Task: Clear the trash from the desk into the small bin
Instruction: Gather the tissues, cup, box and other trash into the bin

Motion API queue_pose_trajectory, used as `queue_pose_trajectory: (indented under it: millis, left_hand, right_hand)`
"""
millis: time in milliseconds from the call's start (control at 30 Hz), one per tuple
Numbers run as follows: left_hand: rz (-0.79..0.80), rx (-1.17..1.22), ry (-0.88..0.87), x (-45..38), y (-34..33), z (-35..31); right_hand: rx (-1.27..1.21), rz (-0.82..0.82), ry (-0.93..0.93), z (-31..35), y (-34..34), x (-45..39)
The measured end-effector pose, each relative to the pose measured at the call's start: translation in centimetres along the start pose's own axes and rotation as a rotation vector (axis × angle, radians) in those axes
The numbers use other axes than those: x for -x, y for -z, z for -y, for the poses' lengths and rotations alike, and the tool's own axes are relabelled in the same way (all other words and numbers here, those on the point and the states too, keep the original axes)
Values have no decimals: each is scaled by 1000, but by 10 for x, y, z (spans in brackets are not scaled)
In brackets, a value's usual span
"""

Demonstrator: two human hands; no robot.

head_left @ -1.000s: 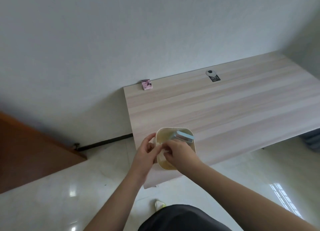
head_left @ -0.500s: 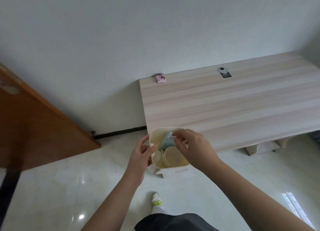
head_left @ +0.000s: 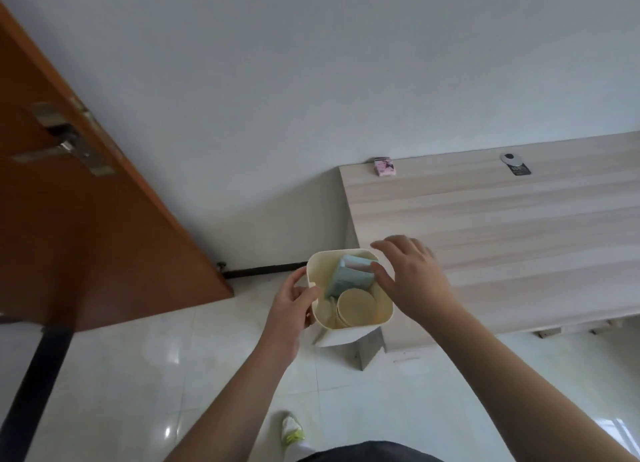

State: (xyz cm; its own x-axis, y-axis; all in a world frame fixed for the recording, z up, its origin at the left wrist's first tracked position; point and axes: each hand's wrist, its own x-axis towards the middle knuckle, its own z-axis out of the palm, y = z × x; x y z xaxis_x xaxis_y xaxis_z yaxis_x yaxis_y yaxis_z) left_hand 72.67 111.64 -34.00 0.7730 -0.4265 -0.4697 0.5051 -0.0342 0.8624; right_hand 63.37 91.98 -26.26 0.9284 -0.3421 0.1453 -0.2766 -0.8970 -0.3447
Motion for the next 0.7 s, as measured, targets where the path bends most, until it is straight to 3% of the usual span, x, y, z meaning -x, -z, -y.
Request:
queue_pose_trajectory:
  millis: [367,700]
  left_hand:
    - [-30,27,-22,-45,136,-54]
    - [46,-7,3,-100,127,-95]
  right_hand:
    - [169,-18,-43,78,-55,-67]
    - [241,-14,-144,63,-59,-110]
